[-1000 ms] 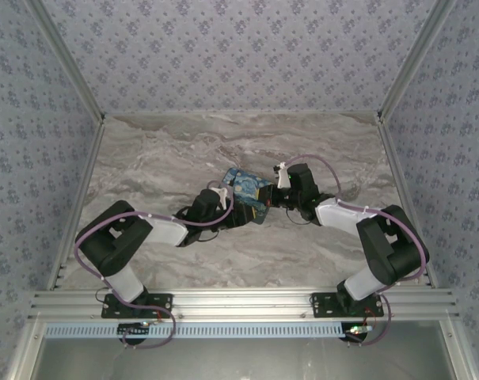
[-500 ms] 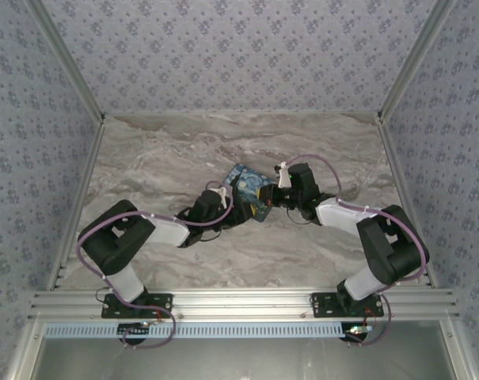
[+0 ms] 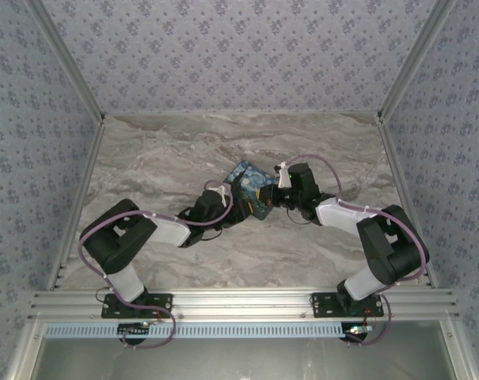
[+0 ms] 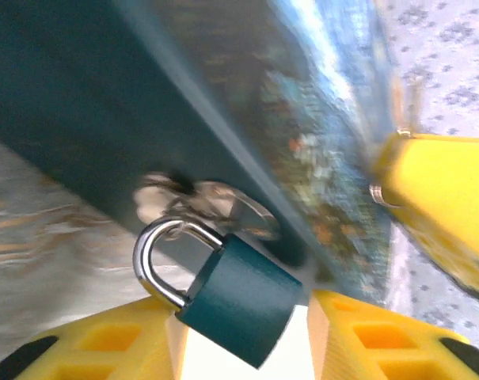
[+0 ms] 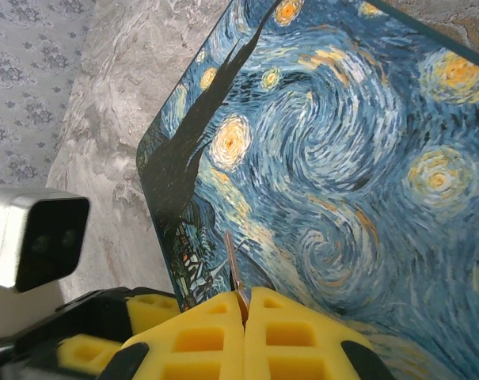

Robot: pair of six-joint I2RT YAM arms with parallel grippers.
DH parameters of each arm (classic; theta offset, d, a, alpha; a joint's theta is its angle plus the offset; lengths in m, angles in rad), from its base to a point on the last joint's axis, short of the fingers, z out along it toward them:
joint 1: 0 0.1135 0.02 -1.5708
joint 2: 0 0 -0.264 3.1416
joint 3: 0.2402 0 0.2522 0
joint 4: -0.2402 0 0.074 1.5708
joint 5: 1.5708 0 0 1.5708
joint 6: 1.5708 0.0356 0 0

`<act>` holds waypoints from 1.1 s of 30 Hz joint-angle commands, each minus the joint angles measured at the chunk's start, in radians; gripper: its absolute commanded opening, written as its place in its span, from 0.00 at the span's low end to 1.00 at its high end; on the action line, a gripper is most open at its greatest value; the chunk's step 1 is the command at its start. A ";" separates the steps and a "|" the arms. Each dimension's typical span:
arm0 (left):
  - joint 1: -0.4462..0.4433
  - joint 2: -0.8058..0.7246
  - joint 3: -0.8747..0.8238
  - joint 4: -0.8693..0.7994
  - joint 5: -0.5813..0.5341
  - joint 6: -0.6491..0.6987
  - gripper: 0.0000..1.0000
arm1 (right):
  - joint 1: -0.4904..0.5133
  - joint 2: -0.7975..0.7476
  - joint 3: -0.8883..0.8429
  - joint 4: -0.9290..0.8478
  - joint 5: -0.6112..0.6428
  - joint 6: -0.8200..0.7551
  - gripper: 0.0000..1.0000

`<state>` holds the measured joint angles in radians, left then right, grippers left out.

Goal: Unlock the padlock with the key

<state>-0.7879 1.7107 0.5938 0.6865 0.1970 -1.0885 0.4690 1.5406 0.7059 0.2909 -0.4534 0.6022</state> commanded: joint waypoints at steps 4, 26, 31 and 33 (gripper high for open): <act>-0.001 0.022 -0.021 -0.088 -0.089 -0.010 0.36 | 0.007 0.005 -0.013 -0.107 -0.010 -0.012 0.00; 0.006 -0.237 -0.045 -0.239 -0.201 0.459 0.75 | 0.008 -0.012 -0.010 -0.122 0.002 -0.027 0.00; 0.008 -0.252 -0.064 -0.135 -0.133 0.689 0.79 | 0.006 -0.012 -0.004 -0.124 0.003 -0.032 0.00; 0.008 -0.253 -0.099 -0.051 -0.129 0.736 0.81 | 0.006 -0.010 -0.002 -0.124 0.003 -0.033 0.00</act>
<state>-0.7856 1.4788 0.5343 0.5190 0.0360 -0.5240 0.4698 1.5295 0.7059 0.2665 -0.4538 0.5865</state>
